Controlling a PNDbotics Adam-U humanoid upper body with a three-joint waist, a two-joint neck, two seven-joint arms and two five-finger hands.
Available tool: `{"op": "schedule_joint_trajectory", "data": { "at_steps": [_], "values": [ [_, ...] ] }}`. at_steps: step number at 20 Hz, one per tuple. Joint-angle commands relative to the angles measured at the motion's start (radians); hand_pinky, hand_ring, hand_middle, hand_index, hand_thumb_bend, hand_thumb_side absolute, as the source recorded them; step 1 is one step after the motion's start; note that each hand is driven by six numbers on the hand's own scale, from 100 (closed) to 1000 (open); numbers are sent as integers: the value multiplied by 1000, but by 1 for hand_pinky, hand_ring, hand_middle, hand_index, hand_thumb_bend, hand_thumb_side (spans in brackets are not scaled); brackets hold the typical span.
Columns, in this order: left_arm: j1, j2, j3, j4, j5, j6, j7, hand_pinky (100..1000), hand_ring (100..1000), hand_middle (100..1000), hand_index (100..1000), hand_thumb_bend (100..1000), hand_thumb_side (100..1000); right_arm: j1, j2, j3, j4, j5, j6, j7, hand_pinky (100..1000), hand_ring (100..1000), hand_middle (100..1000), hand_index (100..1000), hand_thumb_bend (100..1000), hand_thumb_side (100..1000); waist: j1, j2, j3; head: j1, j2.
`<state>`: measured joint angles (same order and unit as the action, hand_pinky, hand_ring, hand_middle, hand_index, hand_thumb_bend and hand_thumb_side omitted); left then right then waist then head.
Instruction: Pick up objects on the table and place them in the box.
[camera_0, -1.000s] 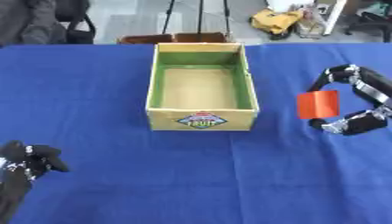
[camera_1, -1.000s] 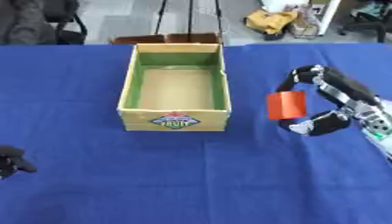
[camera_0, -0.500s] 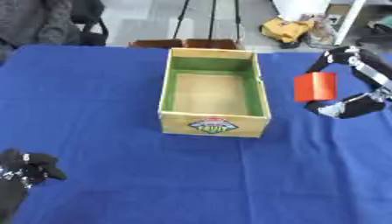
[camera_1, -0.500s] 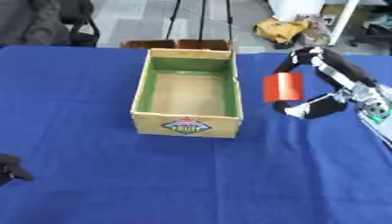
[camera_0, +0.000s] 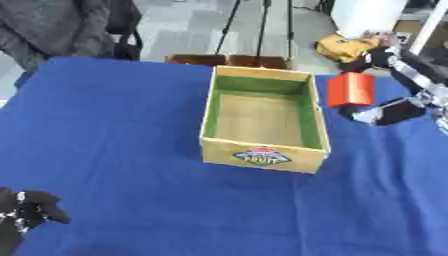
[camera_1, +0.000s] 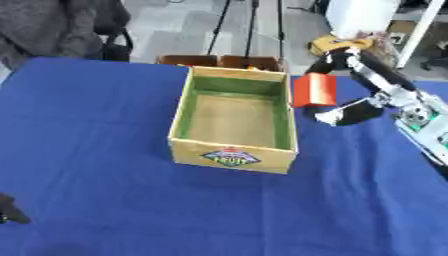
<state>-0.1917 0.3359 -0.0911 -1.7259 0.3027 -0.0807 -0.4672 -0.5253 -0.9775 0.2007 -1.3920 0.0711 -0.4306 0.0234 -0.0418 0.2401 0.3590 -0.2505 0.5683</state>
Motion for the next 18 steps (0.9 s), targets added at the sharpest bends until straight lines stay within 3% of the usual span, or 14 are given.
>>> {"op": "schedule_joint_trajectory", "data": {
  "at_steps": [1, 7, 18],
  "values": [
    [-19, 15, -6, -24, 12, 0, -12, 646, 569, 491, 680, 242, 1000, -28, -27, -10, 12, -5, 5, 6, 707, 635, 262, 350, 100, 100, 2, -8, 15, -35, -28],
    [-37, 10, -15, -29, 14, 2, -20, 646, 569, 491, 679, 240, 1000, -56, 2, 3, 50, 14, 6, 15, 708, 635, 264, 355, 100, 100, -2, 12, 61, -71, -35],
    [-58, -5, -25, -31, 13, 5, -30, 645, 568, 490, 679, 247, 1000, -111, 88, 50, 129, 79, -7, 44, 714, 642, 296, 393, 100, 100, -2, 35, 94, -96, -34]
  ]
}}
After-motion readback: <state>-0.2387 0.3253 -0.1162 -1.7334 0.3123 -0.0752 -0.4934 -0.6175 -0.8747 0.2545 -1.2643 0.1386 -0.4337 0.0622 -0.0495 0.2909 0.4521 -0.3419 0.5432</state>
